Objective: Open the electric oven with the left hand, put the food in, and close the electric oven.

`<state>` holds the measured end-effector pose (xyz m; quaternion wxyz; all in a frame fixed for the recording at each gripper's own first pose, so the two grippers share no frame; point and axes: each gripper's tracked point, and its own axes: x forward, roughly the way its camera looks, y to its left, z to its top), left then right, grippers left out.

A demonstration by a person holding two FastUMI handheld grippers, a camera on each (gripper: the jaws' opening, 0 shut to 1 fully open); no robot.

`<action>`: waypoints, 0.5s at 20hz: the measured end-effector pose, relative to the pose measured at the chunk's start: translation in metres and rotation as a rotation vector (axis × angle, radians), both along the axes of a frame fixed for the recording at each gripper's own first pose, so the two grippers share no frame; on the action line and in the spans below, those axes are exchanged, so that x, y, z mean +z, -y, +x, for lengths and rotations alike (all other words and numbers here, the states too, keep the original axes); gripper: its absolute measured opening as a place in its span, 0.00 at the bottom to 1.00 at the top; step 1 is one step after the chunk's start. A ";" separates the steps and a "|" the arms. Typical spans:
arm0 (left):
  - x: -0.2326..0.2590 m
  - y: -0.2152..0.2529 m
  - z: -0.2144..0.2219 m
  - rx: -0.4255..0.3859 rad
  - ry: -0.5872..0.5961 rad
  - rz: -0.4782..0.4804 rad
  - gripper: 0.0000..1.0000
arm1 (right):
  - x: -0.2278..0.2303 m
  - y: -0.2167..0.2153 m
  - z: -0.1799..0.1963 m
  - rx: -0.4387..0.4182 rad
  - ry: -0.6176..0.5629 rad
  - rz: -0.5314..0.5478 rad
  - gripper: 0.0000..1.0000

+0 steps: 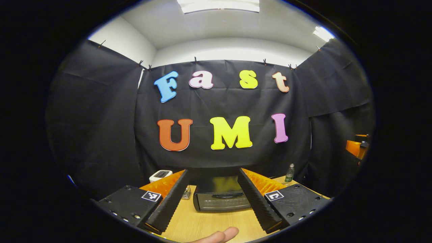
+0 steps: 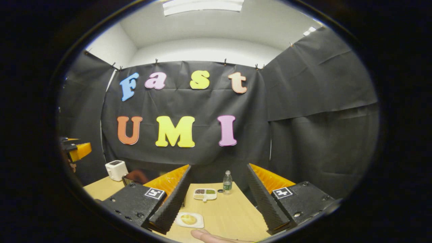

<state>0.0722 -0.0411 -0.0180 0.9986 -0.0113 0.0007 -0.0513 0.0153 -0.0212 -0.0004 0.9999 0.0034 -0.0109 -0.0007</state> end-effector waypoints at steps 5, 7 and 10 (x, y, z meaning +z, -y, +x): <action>-0.035 0.016 0.057 -0.036 -0.066 0.000 0.95 | -0.009 0.008 0.011 0.007 0.000 -0.011 0.96; -0.059 0.023 0.080 -0.035 -0.118 0.010 0.95 | -0.013 0.011 0.015 0.008 -0.002 -0.019 0.96; -0.095 0.037 0.114 -0.050 -0.203 0.043 0.96 | -0.021 0.010 0.022 0.022 -0.011 -0.015 0.96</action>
